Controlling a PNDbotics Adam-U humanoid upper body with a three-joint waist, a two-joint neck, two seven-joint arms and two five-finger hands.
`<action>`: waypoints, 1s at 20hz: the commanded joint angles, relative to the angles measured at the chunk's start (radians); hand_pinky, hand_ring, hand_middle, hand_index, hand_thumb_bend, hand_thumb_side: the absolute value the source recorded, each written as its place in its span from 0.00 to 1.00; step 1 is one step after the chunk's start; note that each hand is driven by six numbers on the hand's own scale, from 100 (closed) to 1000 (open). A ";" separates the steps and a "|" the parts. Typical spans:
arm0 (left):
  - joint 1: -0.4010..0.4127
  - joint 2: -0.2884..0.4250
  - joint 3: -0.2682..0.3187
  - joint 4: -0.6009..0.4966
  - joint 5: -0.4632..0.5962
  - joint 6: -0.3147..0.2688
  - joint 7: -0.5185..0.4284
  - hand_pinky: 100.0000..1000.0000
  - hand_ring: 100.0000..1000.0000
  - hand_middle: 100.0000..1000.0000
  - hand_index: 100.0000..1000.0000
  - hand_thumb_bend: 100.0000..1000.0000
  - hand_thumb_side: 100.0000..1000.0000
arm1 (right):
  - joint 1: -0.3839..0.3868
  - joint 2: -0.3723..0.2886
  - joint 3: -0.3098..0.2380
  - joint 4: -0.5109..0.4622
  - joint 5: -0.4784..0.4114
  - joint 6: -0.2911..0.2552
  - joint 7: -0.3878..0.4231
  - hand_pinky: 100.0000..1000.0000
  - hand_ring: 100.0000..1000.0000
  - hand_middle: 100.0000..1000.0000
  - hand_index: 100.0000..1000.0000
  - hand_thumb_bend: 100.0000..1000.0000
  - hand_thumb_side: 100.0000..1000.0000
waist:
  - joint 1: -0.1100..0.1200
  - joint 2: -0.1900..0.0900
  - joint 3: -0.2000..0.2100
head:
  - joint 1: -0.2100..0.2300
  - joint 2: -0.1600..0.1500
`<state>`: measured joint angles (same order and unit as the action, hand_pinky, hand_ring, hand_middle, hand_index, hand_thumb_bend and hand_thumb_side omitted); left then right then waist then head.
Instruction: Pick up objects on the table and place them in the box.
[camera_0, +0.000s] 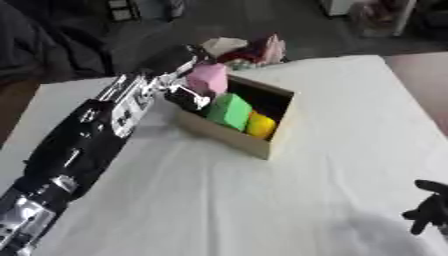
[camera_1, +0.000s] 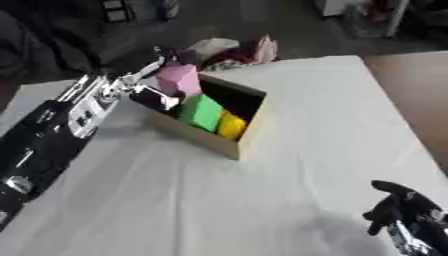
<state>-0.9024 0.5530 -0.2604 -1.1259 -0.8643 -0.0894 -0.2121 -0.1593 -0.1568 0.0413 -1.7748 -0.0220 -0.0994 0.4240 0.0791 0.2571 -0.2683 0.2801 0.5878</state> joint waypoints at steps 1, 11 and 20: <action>-0.015 0.015 0.003 -0.001 -0.032 -0.003 0.007 0.77 0.77 0.81 0.87 0.21 0.16 | -0.012 -0.003 0.001 -0.007 0.003 -0.002 0.003 0.66 0.39 0.43 0.82 0.00 0.40 | -0.003 -0.017 0.001 | -0.001 -0.009; -0.005 0.013 0.002 -0.003 0.010 -0.035 0.006 0.83 0.87 0.91 0.94 0.20 0.86 | -0.012 -0.005 0.000 -0.004 0.006 -0.003 0.005 0.66 0.39 0.43 0.82 0.00 0.40 | -0.007 -0.016 0.007 | -0.005 -0.010; 0.005 0.016 -0.013 -0.023 0.128 -0.086 -0.102 0.84 0.89 0.94 0.97 0.09 1.00 | -0.012 -0.005 -0.001 -0.003 0.007 -0.004 0.005 0.66 0.39 0.43 0.82 0.00 0.40 | -0.008 -0.017 0.010 | -0.009 -0.011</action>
<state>-0.8854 0.5529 -0.2731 -1.1286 -0.7568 -0.1705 -0.2982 -0.1626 -0.1547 0.0437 -1.7688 -0.0191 -0.1013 0.4269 0.0775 0.2571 -0.2591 0.2717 0.5875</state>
